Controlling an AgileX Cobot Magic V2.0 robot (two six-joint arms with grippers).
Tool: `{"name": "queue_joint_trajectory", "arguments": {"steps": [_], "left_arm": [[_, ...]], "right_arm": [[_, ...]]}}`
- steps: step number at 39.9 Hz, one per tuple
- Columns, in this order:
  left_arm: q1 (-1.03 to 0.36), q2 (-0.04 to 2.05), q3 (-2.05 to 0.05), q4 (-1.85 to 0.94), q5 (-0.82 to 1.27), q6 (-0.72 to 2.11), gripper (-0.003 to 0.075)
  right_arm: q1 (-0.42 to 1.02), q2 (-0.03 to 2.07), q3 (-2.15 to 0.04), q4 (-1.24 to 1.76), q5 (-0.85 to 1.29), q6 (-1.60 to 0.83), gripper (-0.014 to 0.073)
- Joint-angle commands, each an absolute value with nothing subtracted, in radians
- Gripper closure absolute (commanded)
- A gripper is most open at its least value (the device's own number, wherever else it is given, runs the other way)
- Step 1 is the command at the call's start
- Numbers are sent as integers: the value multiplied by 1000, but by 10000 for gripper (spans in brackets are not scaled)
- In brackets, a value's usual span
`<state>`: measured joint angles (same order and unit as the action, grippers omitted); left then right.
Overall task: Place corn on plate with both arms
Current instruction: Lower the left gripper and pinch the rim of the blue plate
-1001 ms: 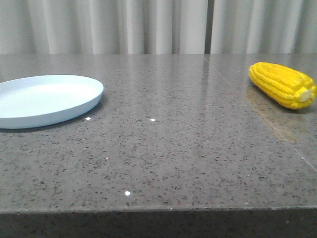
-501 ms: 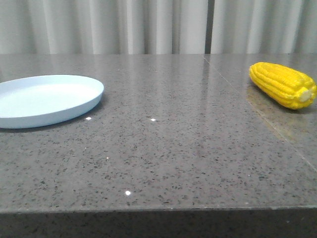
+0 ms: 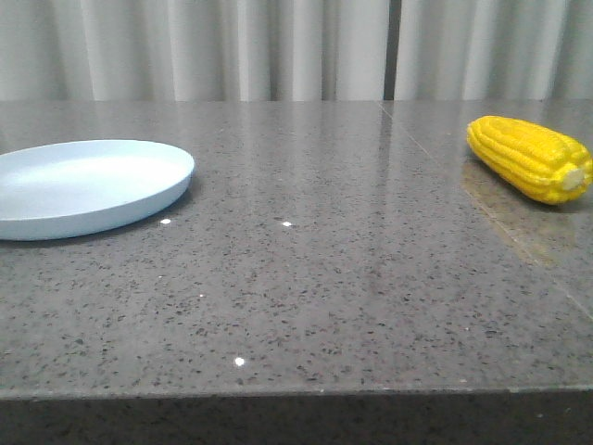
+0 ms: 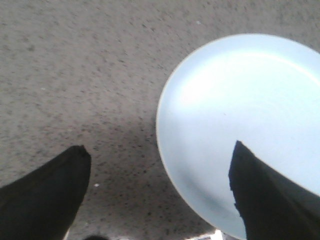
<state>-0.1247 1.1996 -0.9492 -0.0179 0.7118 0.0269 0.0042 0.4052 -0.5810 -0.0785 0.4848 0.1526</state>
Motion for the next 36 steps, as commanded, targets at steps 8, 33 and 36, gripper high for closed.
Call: {"name": "queue_joint_trajectory", "arguments": {"steps": [8, 33, 36], "left_arm": [[-137, 1420, -1123, -54, 786, 26, 178], [-137, 1532, -1149, -75, 776, 26, 545], [-137, 1534, -1149, -75, 776, 26, 613]], "right_arm": [[0, 417, -616, -83, 409, 144, -50], [0, 417, -616, -83, 409, 144, -50], [0, 417, -616, -83, 409, 144, -50]]}}
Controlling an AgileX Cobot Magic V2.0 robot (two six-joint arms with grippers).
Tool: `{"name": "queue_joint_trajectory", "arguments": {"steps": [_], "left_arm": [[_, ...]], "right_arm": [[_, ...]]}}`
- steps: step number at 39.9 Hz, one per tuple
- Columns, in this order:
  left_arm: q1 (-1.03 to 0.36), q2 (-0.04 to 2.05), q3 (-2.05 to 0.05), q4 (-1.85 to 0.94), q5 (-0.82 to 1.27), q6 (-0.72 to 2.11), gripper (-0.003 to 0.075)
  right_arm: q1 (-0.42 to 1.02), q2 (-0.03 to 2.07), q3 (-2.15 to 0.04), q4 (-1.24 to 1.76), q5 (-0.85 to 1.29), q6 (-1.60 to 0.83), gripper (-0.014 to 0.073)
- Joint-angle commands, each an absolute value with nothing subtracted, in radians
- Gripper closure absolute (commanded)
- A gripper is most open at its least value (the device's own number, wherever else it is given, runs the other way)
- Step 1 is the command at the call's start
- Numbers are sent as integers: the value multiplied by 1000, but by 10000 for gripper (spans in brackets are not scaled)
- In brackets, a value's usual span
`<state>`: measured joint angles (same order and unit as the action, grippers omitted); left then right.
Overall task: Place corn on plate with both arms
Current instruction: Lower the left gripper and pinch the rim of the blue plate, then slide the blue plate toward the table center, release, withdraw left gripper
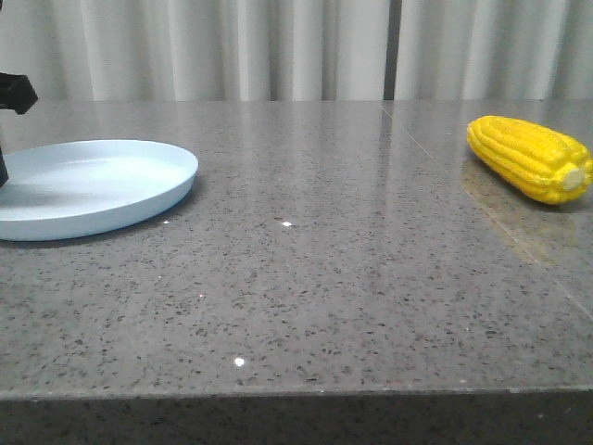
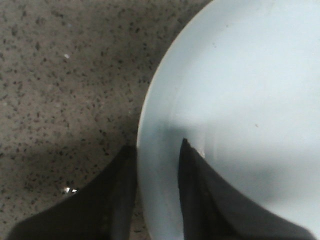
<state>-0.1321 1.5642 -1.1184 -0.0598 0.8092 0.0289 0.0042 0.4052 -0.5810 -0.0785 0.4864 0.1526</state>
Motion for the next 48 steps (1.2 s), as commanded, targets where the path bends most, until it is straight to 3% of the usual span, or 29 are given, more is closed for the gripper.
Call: {"name": "queue_joint_trajectory", "arguments": {"steps": [1, 5, 11, 23, 33, 42, 45, 48], "left_arm": [[-137, 1534, -1149, -75, 776, 26, 636], [-137, 1534, -1149, -75, 772, 26, 741], [-137, 1522, -1158, -109, 748, 26, 741], [-183, 1492, -1313, -427, 785, 82, 741], [-319, 1595, -1367, -431, 764, 69, 741], [-346, 1683, -1367, -431, 739, 26, 738], [-349, 1697, -1367, -431, 744, 26, 713], [-349, 1702, -1367, -431, 746, 29, 640]], "right_arm": [[0, 417, -616, -83, 409, 144, -50], [0, 417, -616, -83, 409, 144, -50], [0, 417, -616, -83, 409, 144, -50], [0, 417, -616, -83, 409, 144, -50], [0, 417, -616, -83, 409, 144, -50], [0, 417, -616, -83, 409, 144, -50], [0, 417, -616, -83, 409, 144, -50], [0, 417, -616, -83, 409, 144, -50]]}}
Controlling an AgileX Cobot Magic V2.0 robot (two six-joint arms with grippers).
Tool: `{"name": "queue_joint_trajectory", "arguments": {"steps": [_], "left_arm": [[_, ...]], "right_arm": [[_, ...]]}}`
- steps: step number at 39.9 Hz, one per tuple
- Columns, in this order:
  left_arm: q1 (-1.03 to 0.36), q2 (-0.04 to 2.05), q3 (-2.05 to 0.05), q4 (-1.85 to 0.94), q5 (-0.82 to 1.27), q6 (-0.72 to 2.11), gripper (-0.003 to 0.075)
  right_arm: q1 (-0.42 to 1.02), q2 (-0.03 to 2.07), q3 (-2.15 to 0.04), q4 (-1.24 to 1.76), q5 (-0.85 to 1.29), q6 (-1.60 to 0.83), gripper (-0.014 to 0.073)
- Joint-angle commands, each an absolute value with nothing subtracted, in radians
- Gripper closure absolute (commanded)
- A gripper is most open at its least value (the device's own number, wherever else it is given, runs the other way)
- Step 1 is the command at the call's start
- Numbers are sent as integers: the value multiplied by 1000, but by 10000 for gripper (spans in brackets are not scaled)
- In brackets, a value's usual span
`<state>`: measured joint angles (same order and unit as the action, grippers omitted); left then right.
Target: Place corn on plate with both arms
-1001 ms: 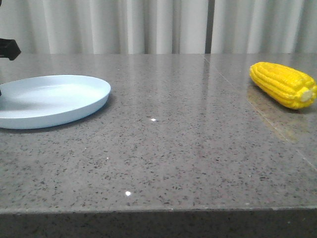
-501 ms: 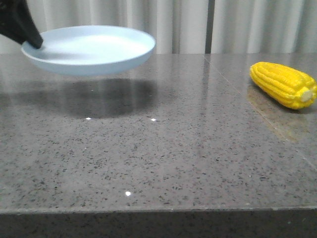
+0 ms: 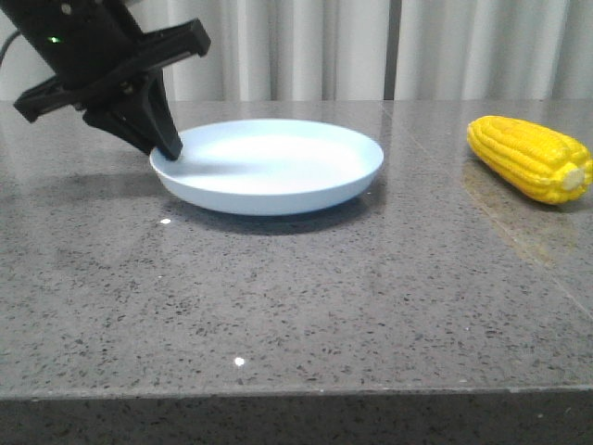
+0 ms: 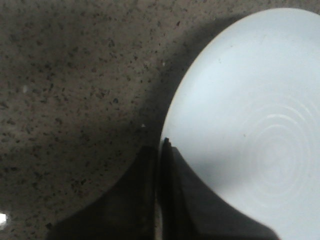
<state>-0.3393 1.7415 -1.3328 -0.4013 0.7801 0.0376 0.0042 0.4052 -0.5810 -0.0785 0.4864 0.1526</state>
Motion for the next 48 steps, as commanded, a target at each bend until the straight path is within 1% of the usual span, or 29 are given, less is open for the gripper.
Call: {"name": "queue_joint_trajectory", "arguments": {"steps": [1, 3, 5, 6, 8, 10, 11, 12, 15, 19, 23, 29, 30, 37, 44, 48], "left_arm": [[-349, 1702, -1367, -429, 746, 29, 597], [-349, 1700, -1369, -429, 744, 41, 521], [-349, 1692, -1369, -429, 744, 54, 402], [-349, 1689, -1369, -422, 744, 54, 371], [-347, 1671, -1369, -398, 742, 54, 266], [-347, 1649, -1369, -353, 741, 52, 216], [-347, 1638, -1369, -329, 740, 44, 214], [-345, 1626, -1369, -289, 740, 28, 222], [-345, 1581, -1369, -158, 747, -43, 289], [-345, 1517, -1368, 26, 793, -138, 433], [-345, 1450, -1359, 152, 820, -188, 575], [-345, 1348, -1297, 276, 813, -276, 729], [-345, 1330, -1276, 298, 808, -290, 741], [-323, 1154, -1105, 352, 722, -341, 741], [-318, 896, -858, 355, 539, -341, 741], [-318, 714, -709, 355, 439, -341, 741]], "right_arm": [[0, 417, -616, -83, 409, 144, -50], [0, 417, -616, -83, 409, 144, -50], [0, 417, -616, -83, 409, 144, -50], [0, 417, -616, -83, 409, 144, -50], [0, 417, -616, -83, 409, 144, -50], [0, 417, -616, -83, 409, 144, -50], [0, 417, -616, -83, 409, 144, -50], [0, 417, -616, -83, 409, 144, -50], [0, 417, -616, -83, 409, 144, -50], [0, 417, -616, -83, 409, 144, -50], [0, 417, -616, -83, 409, 144, -50], [0, 417, -616, -83, 409, 144, -50], [0, 417, -616, -83, 409, 144, -50], [0, 417, -616, -83, 409, 144, -50], [0, 417, -616, -83, 409, 144, -50], [0, 417, -616, -83, 409, 144, -50]]}}
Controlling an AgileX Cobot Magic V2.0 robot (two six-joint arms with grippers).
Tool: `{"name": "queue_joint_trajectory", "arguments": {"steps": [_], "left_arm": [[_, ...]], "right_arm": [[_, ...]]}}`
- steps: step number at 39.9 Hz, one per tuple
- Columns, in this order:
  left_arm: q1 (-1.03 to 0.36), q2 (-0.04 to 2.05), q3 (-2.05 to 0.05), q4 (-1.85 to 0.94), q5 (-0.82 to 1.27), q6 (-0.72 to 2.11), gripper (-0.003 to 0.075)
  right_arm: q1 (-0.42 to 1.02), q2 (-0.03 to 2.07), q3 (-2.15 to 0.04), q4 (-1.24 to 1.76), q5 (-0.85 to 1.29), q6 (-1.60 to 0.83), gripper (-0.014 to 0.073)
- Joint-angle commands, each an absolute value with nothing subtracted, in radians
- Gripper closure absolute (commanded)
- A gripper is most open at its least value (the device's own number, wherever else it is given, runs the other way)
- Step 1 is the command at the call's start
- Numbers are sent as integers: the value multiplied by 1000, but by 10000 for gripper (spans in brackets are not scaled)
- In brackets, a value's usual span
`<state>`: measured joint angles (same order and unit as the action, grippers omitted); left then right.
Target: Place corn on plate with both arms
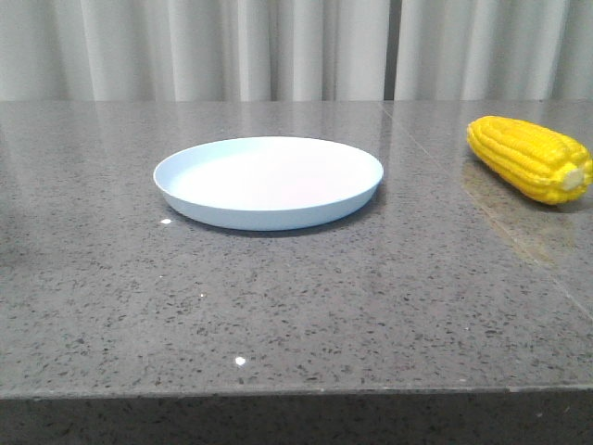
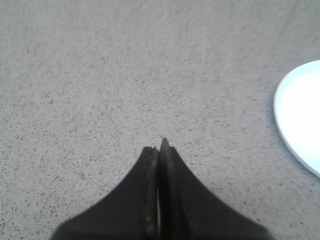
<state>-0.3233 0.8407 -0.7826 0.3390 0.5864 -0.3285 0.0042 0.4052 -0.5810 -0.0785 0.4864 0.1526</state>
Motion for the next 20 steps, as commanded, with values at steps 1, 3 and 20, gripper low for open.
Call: {"name": "queue_joint_trajectory", "arguments": {"steps": [1, 3, 20], "left_arm": [[-318, 677, -669, 355, 417, -341, 741], [-318, 589, -605, 356, 388, -341, 741], [-318, 62, -382, 362, 361, -339, 741]], "right_arm": [[0, 417, -616, -83, 409, 144, -50], [0, 417, -616, -83, 409, 144, -50], [0, 417, -616, -83, 409, 144, -50]]}}
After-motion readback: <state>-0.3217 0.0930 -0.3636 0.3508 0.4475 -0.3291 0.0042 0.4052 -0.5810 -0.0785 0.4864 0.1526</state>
